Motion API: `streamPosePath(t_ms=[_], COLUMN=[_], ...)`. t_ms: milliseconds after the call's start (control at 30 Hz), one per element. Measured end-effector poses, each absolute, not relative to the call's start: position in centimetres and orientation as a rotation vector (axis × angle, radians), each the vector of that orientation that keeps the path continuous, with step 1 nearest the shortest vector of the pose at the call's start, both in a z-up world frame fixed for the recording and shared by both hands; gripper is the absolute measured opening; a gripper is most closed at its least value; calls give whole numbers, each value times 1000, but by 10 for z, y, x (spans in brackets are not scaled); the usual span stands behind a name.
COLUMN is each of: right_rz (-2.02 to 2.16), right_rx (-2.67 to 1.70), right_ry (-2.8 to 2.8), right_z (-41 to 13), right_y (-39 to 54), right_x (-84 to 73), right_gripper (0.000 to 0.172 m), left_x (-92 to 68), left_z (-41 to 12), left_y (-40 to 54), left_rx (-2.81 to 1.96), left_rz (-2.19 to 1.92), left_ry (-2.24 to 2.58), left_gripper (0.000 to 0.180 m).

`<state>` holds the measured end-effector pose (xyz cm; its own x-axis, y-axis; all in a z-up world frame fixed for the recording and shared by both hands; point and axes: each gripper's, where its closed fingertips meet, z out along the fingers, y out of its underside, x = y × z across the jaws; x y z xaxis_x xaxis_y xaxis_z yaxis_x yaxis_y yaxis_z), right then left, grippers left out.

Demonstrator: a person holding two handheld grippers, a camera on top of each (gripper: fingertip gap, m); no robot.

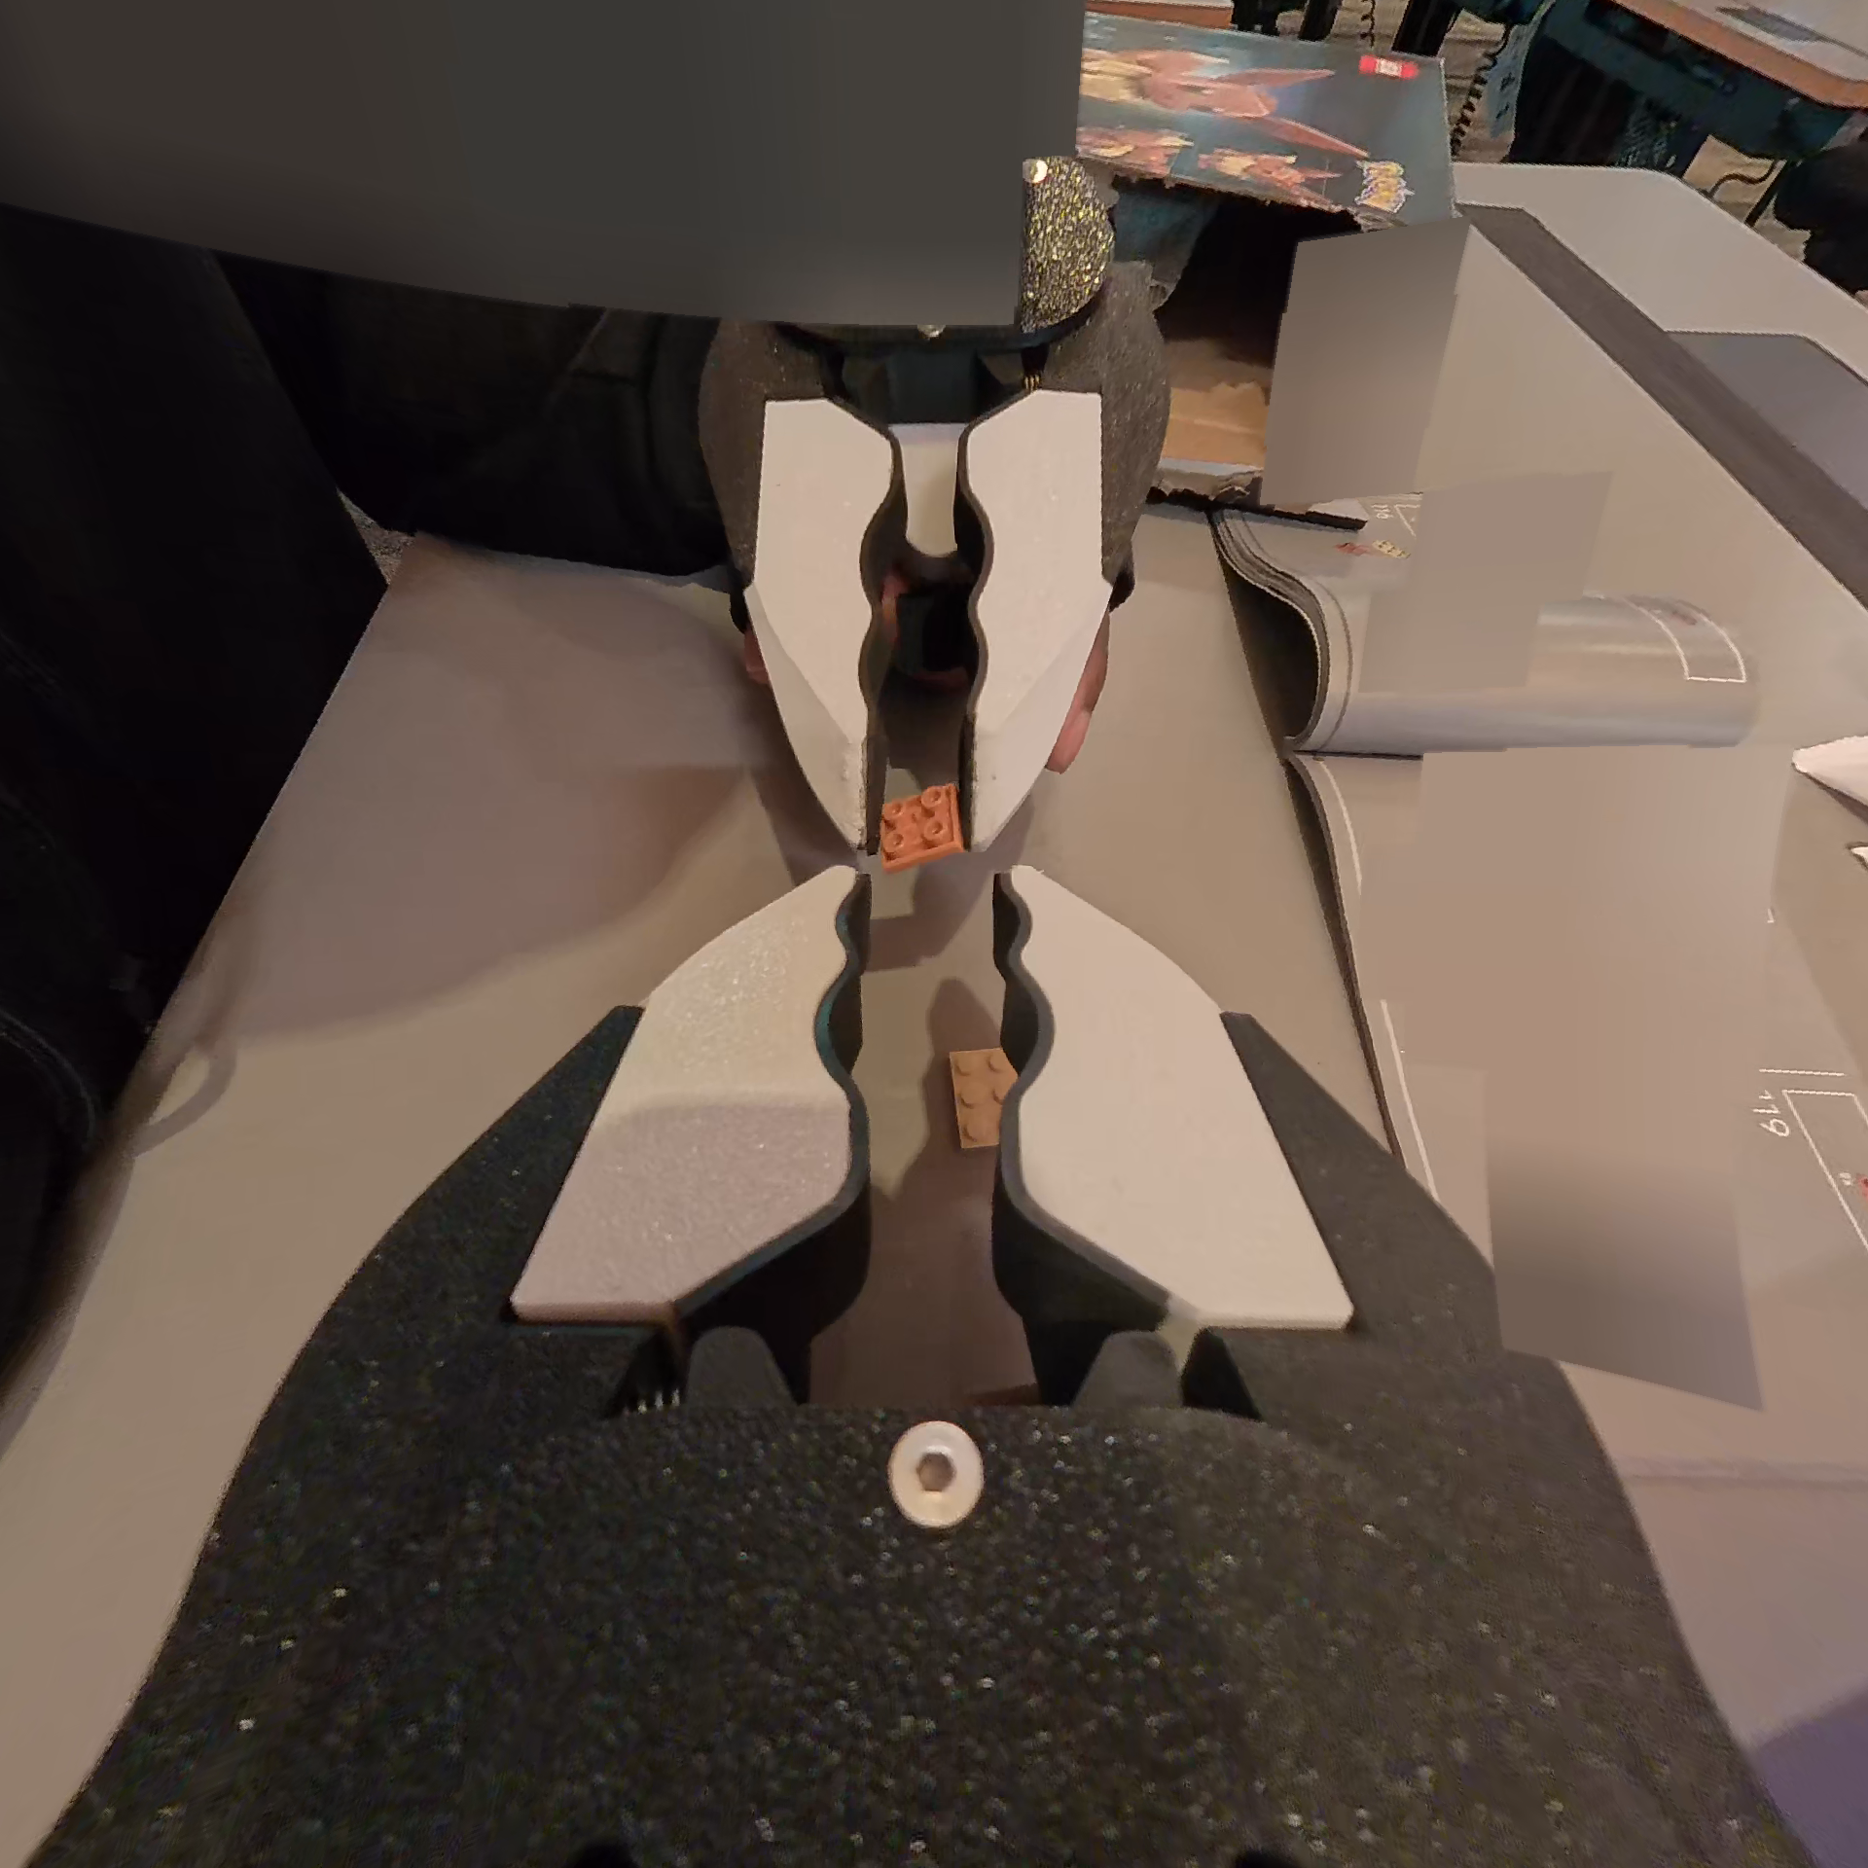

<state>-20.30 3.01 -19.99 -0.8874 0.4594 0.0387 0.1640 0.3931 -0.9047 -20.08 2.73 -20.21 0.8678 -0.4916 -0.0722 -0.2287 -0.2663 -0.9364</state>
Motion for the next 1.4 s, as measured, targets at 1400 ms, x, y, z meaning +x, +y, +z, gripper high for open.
streamPosePath(t_ms=[1400], right_rz=[1327], right_rx=[-456], right_ry=[-2314], right_z=[-209], right_y=[29], right_x=[-210], right_gripper=[16], left_x=[-206], left_z=[-209], left_y=[32], left_rx=[-1943], left_rz=[-335], left_ry=[417], left_gripper=[16])
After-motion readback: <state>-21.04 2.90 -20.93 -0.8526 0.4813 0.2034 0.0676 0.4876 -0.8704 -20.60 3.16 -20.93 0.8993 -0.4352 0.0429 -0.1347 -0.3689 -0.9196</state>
